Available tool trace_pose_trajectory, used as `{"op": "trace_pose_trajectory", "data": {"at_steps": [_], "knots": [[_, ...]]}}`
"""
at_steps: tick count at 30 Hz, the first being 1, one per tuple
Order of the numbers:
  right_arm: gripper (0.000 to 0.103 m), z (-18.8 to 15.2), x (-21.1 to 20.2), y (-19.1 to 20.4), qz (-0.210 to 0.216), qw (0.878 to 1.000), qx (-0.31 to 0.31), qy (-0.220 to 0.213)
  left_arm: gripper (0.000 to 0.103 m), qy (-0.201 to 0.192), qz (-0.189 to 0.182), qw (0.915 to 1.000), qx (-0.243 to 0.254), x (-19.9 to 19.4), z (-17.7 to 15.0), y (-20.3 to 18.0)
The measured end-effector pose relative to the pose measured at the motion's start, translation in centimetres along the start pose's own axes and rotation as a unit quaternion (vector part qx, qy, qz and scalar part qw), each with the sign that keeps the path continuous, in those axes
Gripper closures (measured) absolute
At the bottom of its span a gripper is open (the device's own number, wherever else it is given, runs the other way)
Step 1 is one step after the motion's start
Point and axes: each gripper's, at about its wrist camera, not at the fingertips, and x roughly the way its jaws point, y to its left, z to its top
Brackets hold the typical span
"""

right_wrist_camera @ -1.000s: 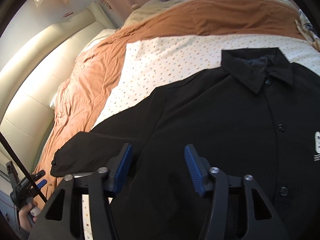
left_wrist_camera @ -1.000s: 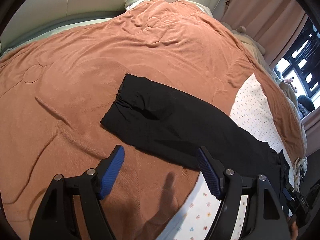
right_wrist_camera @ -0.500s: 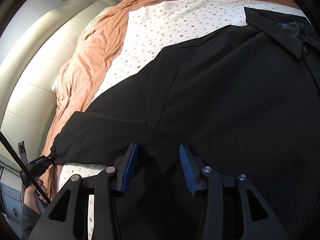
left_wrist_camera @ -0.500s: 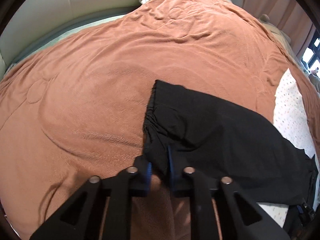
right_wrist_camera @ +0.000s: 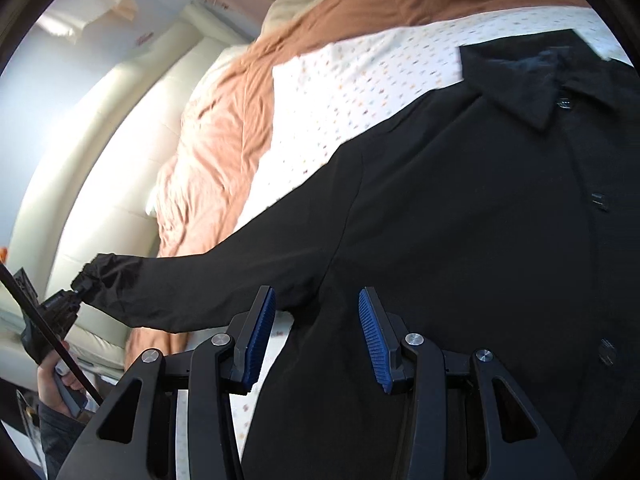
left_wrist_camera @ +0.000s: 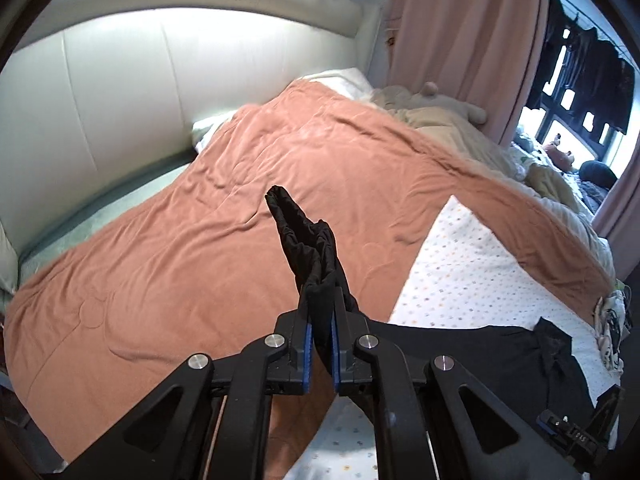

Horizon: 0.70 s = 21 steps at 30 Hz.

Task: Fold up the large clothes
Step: 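Lift the sleeve with the left tool, lay it across the shirt body, open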

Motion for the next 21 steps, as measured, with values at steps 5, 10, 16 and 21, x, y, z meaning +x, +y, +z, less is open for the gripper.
{"op": "trace_pose_trajectory", "data": {"at_steps": [5,10,16,21], "knots": [[0.024,-1.9,-6.1,-1.8,-0.014,0.999,0.024,-0.046,0.094,-0.035,-0.040,0.9978,0.040,-4.7,2.5,-6.4],[0.023,-4.2,-12.4,-3.4,-0.045,0.995,0.022,-0.083,0.094,-0.057,-0.083,0.9917,0.080,-8.8,3.1,-12.6],[0.023,-6.0,-18.0,-5.3,-0.070,0.990,0.055,-0.107,0.094,-0.066,-0.124,0.9832,0.117,-11.9,3.0,-19.7],[0.023,-7.9,-21.6,-5.4,-0.129,0.984,0.020,-0.121,0.094,-0.067,-0.157,0.9737,0.151,-13.2,1.7,-25.2]]}}
